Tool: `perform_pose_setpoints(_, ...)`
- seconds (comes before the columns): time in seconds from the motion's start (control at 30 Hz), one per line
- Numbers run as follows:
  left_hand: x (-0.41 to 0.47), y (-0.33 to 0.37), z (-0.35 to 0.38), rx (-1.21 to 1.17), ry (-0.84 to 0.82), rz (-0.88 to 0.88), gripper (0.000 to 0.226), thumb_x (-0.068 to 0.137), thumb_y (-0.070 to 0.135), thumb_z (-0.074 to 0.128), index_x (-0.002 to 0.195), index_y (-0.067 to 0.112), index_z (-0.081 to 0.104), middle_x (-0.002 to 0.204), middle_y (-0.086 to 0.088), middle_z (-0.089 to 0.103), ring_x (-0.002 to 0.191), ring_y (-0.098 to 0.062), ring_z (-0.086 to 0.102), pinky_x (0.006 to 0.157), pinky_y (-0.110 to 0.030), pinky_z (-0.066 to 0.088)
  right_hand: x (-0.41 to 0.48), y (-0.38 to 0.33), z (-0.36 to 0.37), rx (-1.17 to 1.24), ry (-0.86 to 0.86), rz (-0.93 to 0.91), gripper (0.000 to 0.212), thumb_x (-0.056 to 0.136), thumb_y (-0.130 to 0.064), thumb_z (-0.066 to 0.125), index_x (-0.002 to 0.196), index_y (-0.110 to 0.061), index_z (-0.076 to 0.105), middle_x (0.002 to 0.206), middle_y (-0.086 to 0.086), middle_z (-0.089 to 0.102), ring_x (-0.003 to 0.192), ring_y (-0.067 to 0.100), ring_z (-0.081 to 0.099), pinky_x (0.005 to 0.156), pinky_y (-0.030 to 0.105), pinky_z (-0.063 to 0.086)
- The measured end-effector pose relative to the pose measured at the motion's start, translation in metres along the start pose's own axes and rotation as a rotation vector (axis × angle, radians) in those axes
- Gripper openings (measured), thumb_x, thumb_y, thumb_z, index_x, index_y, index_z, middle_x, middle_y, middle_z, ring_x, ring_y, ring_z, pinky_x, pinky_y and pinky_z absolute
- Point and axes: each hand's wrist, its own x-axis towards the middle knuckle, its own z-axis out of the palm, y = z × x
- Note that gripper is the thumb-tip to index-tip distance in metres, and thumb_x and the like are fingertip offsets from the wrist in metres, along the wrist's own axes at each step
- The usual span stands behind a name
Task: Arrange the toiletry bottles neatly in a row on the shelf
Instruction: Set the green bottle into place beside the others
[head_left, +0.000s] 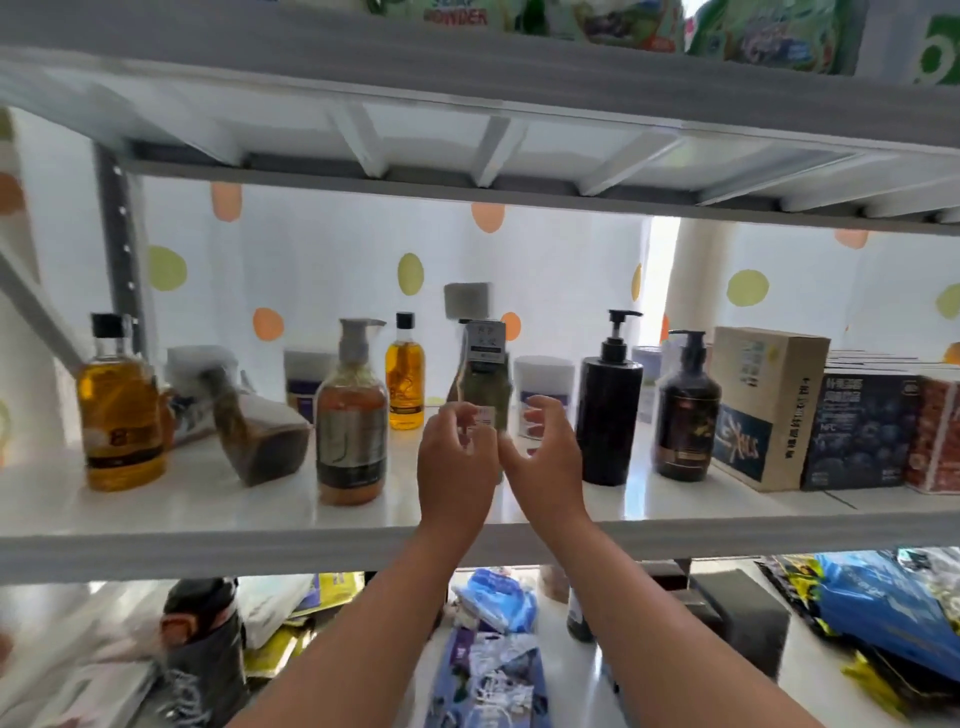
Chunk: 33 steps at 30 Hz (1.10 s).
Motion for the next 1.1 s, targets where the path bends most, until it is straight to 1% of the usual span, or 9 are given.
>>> perform_pose_setpoints(0.23, 0.016, -0.019, -0.026, -0.189, -0.195, -0.193, 0.046, 0.091, 0.02, 0.056, 0.134, 0.02, 0.039, 0.12, 0.004, 0.046, 0.108, -0.011, 0.047, 0.083, -0.022, 0.04, -0.003, -0.007, 0.023, -0.048, -0.131, 0.14, 0.081, 0.08, -0.029, 0.072, 0.144, -0.02, 0.023, 0.142, 0.008, 0.04, 0.131, 0.023, 0.039, 0.104, 0.036, 0.038)
perform_pose_setpoints(0.37, 0.026, -0.025, -0.019, -0.235, -0.28, -0.251, 0.057, 0.091, 0.021, 0.059, 0.141, 0.021, 0.034, 0.142, -0.001, 0.042, 0.13, -0.021, 0.042, 0.102, -0.033, 0.04, 0.006, -0.005, 0.012, -0.039, -0.225, 0.231, 0.078, 0.085, -0.029, 0.068, 0.146, -0.019, 0.021, 0.143, 0.006, 0.04, 0.131, 0.022, 0.04, 0.102, 0.034, 0.037)
perform_pose_setpoints(0.43, 0.033, -0.028, -0.012, -0.236, -0.307, -0.269, 0.059, 0.09, 0.019, 0.061, 0.143, 0.022, 0.034, 0.146, -0.004, 0.041, 0.132, -0.023, 0.041, 0.101, -0.033, 0.04, 0.01, -0.002, 0.008, -0.007, -0.29, 0.279, 0.075, 0.084, -0.034, 0.068, 0.144, -0.019, 0.027, 0.139, 0.007, 0.046, 0.124, 0.022, 0.047, 0.098, 0.034, 0.043)
perform_pose_setpoints(0.57, 0.043, -0.038, -0.004, -0.206, -0.399, -0.255, 0.057, 0.089, 0.016, 0.061, 0.141, 0.023, 0.038, 0.14, -0.003, 0.047, 0.13, -0.024, 0.044, 0.103, -0.033, 0.04, 0.019, 0.007, 0.007, -0.017, -0.368, 0.278, 0.064, 0.085, -0.035, 0.066, 0.14, -0.022, 0.036, 0.129, 0.005, 0.056, 0.101, 0.013, 0.055, 0.081, 0.025, 0.05)
perform_pose_setpoints(0.63, 0.045, -0.044, -0.001, -0.225, -0.432, -0.28, 0.054, 0.088, 0.012, 0.062, 0.137, 0.021, 0.041, 0.134, -0.008, 0.054, 0.122, -0.025, 0.053, 0.101, -0.041, 0.046, 0.023, 0.012, 0.007, -0.024, -0.377, 0.276, 0.059, 0.086, -0.029, 0.066, 0.138, -0.022, 0.039, 0.128, 0.006, 0.058, 0.1, 0.011, 0.053, 0.083, 0.024, 0.049)
perform_pose_setpoints(0.73, 0.047, -0.052, 0.002, -0.169, -0.406, -0.278, 0.047, 0.086, 0.013, 0.066, 0.129, 0.017, 0.05, 0.123, -0.01, 0.061, 0.109, -0.026, 0.061, 0.092, -0.041, 0.053, 0.028, 0.021, 0.006, -0.044, -0.473, 0.286, 0.053, 0.088, -0.023, 0.065, 0.136, -0.024, 0.042, 0.126, 0.003, 0.058, 0.102, 0.011, 0.054, 0.077, 0.017, 0.047)
perform_pose_setpoints(0.87, 0.048, -0.057, 0.001, -0.102, -0.377, -0.251, 0.043, 0.084, 0.015, 0.068, 0.125, 0.016, 0.053, 0.117, -0.002, 0.061, 0.105, -0.023, 0.061, 0.086, -0.033, 0.054, 0.032, 0.034, 0.008, -0.142, -0.468, 0.266, 0.046, 0.085, -0.025, 0.066, 0.128, -0.024, 0.051, 0.122, -0.001, 0.062, 0.103, 0.016, 0.062, 0.094, 0.035, 0.05)
perform_pose_setpoints(1.0, 0.047, -0.055, -0.001, -0.085, -0.366, -0.256, 0.046, 0.083, 0.016, 0.069, 0.126, 0.017, 0.052, 0.114, 0.001, 0.06, 0.104, -0.021, 0.061, 0.086, -0.032, 0.054, 0.032, 0.037, 0.012, -0.181, -0.471, 0.234, 0.045, 0.087, -0.02, 0.063, 0.13, -0.023, 0.048, 0.122, -0.001, 0.061, 0.103, 0.017, 0.06, 0.086, 0.026, 0.045)
perform_pose_setpoints(1.1, 0.048, -0.056, -0.001, -0.066, -0.341, -0.259, 0.046, 0.082, 0.018, 0.071, 0.124, 0.017, 0.053, 0.117, -0.001, 0.061, 0.104, -0.022, 0.062, 0.089, -0.037, 0.055, 0.031, 0.035, 0.012, -0.182, -0.495, 0.212, 0.047, 0.089, -0.02, 0.063, 0.132, -0.021, 0.046, 0.126, 0.0, 0.059, 0.107, 0.018, 0.059, 0.089, 0.027, 0.045)
